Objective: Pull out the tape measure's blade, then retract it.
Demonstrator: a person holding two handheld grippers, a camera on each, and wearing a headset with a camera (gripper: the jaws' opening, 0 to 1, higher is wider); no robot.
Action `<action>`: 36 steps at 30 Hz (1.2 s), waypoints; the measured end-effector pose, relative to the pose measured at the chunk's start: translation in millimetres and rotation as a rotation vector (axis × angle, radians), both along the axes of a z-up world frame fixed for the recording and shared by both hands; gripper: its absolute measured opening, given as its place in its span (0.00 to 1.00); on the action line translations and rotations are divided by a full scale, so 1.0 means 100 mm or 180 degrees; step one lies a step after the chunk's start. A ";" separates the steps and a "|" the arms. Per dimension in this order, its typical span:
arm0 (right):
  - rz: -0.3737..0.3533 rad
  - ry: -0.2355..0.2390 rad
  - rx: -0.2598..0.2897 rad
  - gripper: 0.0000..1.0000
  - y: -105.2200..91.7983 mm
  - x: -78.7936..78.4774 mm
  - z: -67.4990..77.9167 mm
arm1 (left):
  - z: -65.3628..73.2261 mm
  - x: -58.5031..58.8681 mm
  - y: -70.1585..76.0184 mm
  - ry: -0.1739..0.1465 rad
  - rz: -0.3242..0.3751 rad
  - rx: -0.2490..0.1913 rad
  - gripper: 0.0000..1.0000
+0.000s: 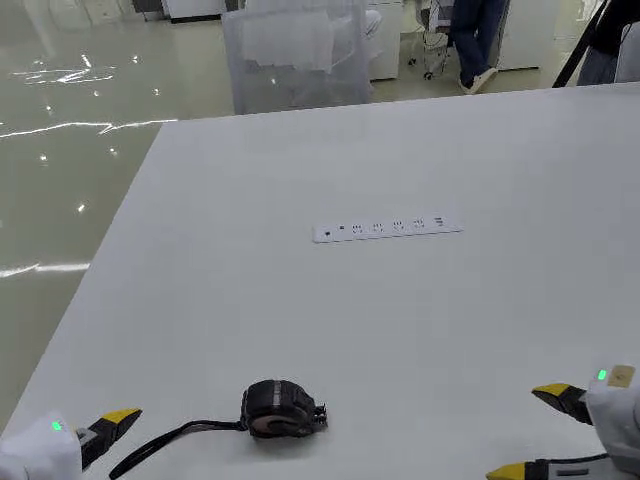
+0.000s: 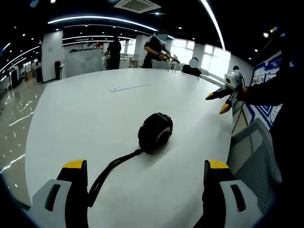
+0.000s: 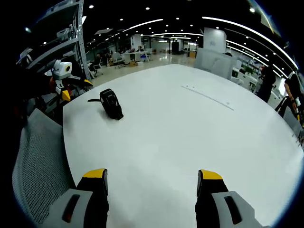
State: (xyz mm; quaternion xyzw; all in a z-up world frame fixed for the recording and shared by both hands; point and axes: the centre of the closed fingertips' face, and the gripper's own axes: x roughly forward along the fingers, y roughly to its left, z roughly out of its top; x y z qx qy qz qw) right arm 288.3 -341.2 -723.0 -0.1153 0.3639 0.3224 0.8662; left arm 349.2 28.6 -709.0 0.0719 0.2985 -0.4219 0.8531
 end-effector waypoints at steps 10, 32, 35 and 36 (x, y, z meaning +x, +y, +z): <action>-0.0192 0.0008 0.0013 0.80 -0.37 -0.12 -0.01 | 0.03 0.00 0.21 0.0090 0.0196 -0.0004 1.00; -0.0213 -0.0161 -0.0027 0.99 -0.55 -0.25 0.14 | 0.12 -0.11 0.39 0.0087 0.0295 0.0093 0.99; -0.0246 -0.0177 -0.0018 0.99 -0.59 -0.25 0.14 | 0.12 -0.10 0.39 0.0004 0.0265 0.0141 0.99; -0.0245 -0.0189 -0.0023 0.99 -0.60 -0.25 0.15 | 0.11 -0.12 0.38 0.0076 0.0253 0.0128 0.99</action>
